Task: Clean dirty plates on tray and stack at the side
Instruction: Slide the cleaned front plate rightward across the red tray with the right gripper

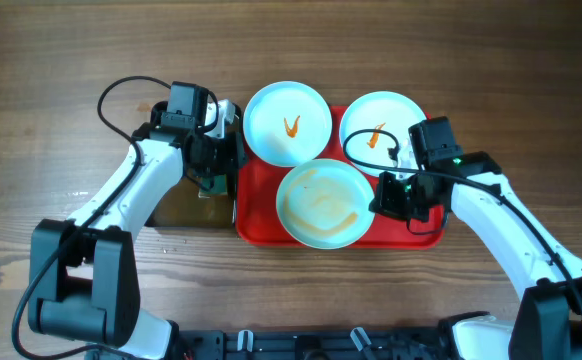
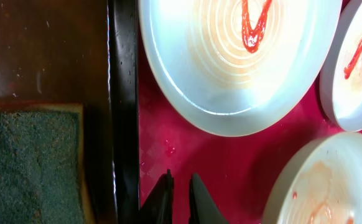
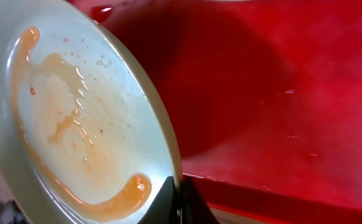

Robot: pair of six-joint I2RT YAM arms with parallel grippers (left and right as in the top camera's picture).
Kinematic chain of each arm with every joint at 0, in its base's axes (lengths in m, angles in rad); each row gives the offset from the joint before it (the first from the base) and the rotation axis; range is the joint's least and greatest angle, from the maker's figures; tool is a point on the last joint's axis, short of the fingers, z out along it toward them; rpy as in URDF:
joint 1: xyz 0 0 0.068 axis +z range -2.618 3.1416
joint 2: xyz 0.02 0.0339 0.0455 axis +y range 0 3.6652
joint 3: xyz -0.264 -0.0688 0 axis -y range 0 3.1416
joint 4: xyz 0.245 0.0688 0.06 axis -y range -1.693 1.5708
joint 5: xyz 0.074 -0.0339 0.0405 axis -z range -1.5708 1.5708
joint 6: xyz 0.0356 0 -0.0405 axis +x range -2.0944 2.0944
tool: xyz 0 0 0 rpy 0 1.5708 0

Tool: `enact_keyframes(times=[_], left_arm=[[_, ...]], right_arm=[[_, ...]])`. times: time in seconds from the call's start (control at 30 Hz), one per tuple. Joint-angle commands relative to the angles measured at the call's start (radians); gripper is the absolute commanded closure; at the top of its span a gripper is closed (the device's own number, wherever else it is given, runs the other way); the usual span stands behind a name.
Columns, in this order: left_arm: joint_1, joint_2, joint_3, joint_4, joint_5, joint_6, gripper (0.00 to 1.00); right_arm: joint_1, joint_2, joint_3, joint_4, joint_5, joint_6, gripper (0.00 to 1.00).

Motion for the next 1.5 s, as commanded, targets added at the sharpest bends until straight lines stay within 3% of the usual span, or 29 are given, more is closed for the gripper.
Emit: enact_keyframes(times=[0.0,0.2,0.6,0.67,0.73,0.87,1.03,1.13,1.3,1.4,1.47], left_arm=[[-0.005,-0.022,0.009,0.0,0.008,0.002,0.93],[-0.005,-0.022,0.009,0.0,0.008,0.002,0.93],[-0.005,-0.022,0.009,0.0,0.008,0.002,0.93],[-0.005,-0.022,0.009,0.0,0.008,0.002,0.93],[-0.005,-0.022,0.009,-0.001,0.008,0.002,0.93],[-0.005,-0.022,0.009,-0.003,0.008,0.002,0.93],[-0.005,-0.022,0.008,-0.004,0.008,0.002,0.93],[-0.005,-0.022,0.008,-0.004,0.008,0.002,0.93],[-0.005,-0.022,0.008,-0.004,0.008,0.002,0.93],[-0.005,-0.022,0.008,-0.004,0.008,0.002,0.93],[-0.005,-0.022,0.008,-0.004,0.008,0.002,0.93]], right_arm=[[0.001,0.009,0.023,-0.048,0.17,0.114,0.96],[0.002,0.008,0.023,-0.069,0.11,-0.025,0.96],[0.001,-0.001,0.023,-0.001,0.162,0.021,0.96],[0.001,-0.016,0.023,0.084,-0.012,-0.097,0.96],[0.001,-0.025,0.023,0.12,-0.093,-0.085,0.96],[0.001,-0.024,0.023,0.071,-0.167,0.107,0.96],[0.001,-0.024,0.023,0.012,-0.177,0.097,0.96],[0.001,-0.024,0.023,0.043,-0.229,-0.002,0.96],[0.001,-0.024,0.023,0.13,-0.232,-0.009,0.96],[0.001,-0.024,0.023,0.119,-0.074,0.038,0.96],[0.001,-0.024,0.023,0.014,0.25,0.195,0.96]])
